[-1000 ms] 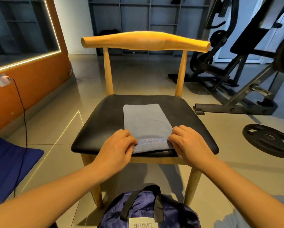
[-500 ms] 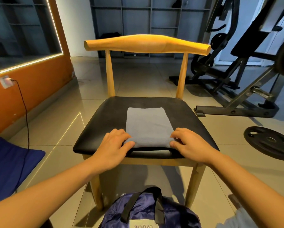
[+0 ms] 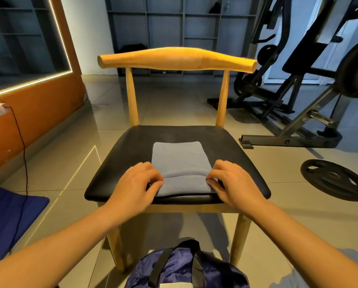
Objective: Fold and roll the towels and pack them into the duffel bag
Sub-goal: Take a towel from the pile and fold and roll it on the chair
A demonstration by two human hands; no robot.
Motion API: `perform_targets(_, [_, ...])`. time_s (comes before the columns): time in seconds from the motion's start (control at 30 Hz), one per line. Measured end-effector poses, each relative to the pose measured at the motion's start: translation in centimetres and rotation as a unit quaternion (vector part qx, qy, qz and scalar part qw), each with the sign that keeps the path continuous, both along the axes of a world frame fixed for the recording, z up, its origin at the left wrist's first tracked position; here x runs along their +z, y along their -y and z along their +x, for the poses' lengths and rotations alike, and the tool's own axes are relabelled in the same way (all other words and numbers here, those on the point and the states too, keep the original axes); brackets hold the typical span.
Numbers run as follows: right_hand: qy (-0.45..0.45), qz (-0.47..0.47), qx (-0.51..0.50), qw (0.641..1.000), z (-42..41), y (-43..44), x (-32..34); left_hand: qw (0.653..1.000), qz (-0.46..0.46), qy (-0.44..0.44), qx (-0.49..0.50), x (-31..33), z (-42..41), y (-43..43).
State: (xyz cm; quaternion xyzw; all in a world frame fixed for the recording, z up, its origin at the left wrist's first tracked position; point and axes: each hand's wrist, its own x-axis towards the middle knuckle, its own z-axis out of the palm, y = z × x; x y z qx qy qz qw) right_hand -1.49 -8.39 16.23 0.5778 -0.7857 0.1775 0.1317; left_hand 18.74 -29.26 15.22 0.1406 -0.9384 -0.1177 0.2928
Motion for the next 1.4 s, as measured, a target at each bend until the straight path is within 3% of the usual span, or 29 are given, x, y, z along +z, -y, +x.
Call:
perform_targets(0.13, [-0.029,0.055,0.011,0.998,-0.1,-1.0,-0.6,0.994,-0.097,0.052,-0.024,-0.7,0.8,1.4])
perform_targets(0.23, [-0.021,0.054,0.000,0.998,0.0,-0.7,-0.4,0.992,-0.108,0.060,-0.011,-0.9,0.9,1.4])
perform_targets(0.37, [0.044,0.076,-0.006,0.996,0.2,-0.2,1.0,0.997,-0.047,0.055,0.010,-0.2,0.5,1.2])
perform_targets(0.53, [0.144,0.108,-0.041,0.983,0.2,0.4,1.3,0.988,0.080,0.128,0.024,-0.1,-0.2,1.1])
perform_targets(0.63, [0.178,0.109,-0.068,0.976,-0.1,0.8,1.0,0.981,0.103,0.158,0.054,0.2,-0.9,1.1])
perform_targets(0.73, [0.165,0.065,-0.079,0.981,-0.4,0.9,1.1,0.979,0.136,0.125,0.090,0.6,-1.4,1.4])
perform_targets(0.83, [0.129,-0.011,-0.056,0.990,-0.4,0.8,0.8,0.982,0.166,0.028,0.082,0.7,-1.5,1.2])
perform_targets(0.93, [0.017,-0.032,-0.012,0.999,-0.3,0.5,0.2,0.997,0.039,-0.036,0.047,0.1,-1.2,1.1])
perform_targets(1.03, [-0.045,0.025,0.006,0.999,-0.8,-0.2,-0.4,0.999,-0.048,-0.006,0.008,-0.6,-0.4,1.7])
perform_targets(1.13, [-0.040,0.055,0.004,0.998,-0.8,-0.6,-0.6,0.996,-0.075,0.052,0.004,-1.2,-0.1,2.4])
perform_targets(1.4, [0.077,0.092,-0.015,0.993,-0.6,0.8,1.1,0.994,0.045,0.092,0.033,-0.3,-0.6,2.4])
